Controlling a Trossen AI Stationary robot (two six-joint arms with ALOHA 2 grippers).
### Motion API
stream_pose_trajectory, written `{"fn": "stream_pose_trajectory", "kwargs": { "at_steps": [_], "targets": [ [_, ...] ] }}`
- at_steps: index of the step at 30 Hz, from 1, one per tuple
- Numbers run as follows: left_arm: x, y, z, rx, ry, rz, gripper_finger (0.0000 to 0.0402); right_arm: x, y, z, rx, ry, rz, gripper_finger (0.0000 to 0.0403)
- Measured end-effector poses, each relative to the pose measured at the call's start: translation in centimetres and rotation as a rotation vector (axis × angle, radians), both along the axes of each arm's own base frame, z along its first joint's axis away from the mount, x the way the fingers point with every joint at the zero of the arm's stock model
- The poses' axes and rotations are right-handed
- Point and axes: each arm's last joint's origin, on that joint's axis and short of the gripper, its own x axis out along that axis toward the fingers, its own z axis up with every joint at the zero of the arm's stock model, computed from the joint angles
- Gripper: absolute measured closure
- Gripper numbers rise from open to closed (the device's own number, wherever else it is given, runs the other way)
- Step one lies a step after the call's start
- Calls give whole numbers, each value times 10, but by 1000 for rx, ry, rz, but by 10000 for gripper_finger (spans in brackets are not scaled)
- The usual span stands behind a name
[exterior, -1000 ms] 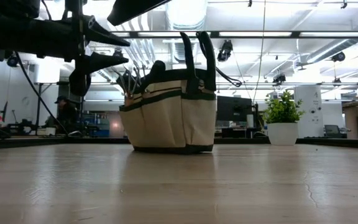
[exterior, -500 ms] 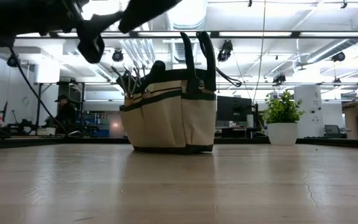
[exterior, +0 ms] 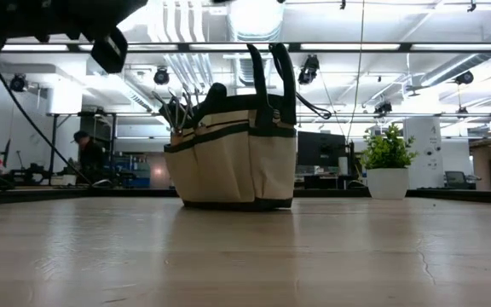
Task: Pick & Place Garden tools in Gardening bag
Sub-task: Return to Home Position
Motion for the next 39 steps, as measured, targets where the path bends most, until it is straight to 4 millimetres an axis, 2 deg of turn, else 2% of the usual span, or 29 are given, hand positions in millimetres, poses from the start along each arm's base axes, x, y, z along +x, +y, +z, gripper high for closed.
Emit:
{"fn": "stream_pose_trajectory", "kwargs": {
  "at_steps": [7, 9, 15, 20, 25, 29, 33, 39],
  "targets": [
    [-17, 5, 10, 86, -40, 14, 397, -42, -34, 3, 210, -217, 108, 394],
    [-23, 6, 12, 104, -64, 7, 398, -52, -43, -1, 242, -276, 126, 394],
    [-39, 10, 3, 160, -82, 12, 389, -90, -63, -19, 254, -353, 132, 394],
    [-50, 14, -16, 181, -78, 14, 387, -117, -72, -35, 245, -460, 153, 394],
    [-60, 17, -27, 179, -117, 24, 388, -145, -92, -50, 277, -465, 147, 394],
    [-68, 19, -29, 215, -139, 35, 392, -167, -107, -57, 323, -475, 187, 394],
    [-76, 22, -26, 220, -104, 67, 392, -187, -123, -62, 310, -536, 132, 394],
    [-90, 26, -17, 244, -64, 85, 391, -208, -135, -69, 312, -592, 129, 394]
  ]
}}
